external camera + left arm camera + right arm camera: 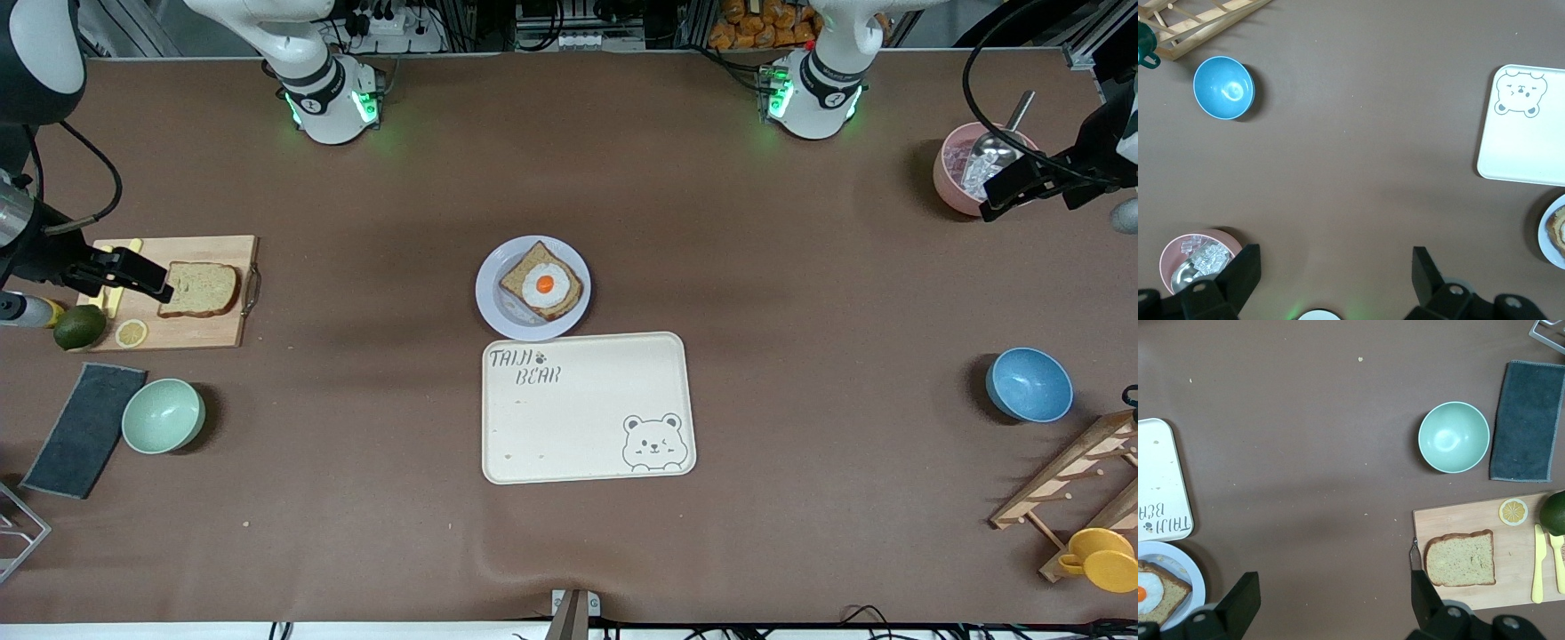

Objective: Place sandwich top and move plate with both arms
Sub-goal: 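Move the right gripper down over the bread slice on the cutting board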

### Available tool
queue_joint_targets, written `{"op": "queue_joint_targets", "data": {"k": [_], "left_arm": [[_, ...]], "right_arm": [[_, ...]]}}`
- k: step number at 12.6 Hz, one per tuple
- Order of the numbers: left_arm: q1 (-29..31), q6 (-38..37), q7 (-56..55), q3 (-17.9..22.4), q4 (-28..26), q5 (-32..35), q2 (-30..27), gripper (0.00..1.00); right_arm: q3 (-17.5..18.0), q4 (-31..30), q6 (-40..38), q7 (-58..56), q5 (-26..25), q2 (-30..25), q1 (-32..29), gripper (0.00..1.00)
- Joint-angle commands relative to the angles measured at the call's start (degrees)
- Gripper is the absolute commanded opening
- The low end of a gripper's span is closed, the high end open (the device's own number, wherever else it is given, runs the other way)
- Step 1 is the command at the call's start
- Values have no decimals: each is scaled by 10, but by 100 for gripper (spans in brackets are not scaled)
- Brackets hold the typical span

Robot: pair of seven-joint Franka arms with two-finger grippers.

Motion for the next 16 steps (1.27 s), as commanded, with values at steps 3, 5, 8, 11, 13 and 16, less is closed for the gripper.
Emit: {"op": "queue_joint_targets", "data": {"k": [3, 5, 8, 11, 13, 16], "left_arm": [[5, -5, 15, 1, 12, -9, 6, 100], [13, -5, 17, 1, 11, -13, 6, 100], [27, -6, 16, 0, 7, -16, 6, 100], [25, -6, 15, 0, 6, -15, 6, 100], [23, -6, 14, -2, 5, -15, 6, 100], [22, -7, 14, -6, 3, -15, 6, 100]], "right_arm": [[1, 3, -3, -2, -3, 0, -2, 100], [1, 2, -3, 1, -3, 1, -3, 100], [1, 2, -3, 1, -2, 2, -5, 100], [1, 0, -4, 1, -3, 5, -5, 100], [0, -7, -3, -6, -2, 11, -21, 100], [-1, -5, 1, -19, -3, 26, -38, 100]]}}
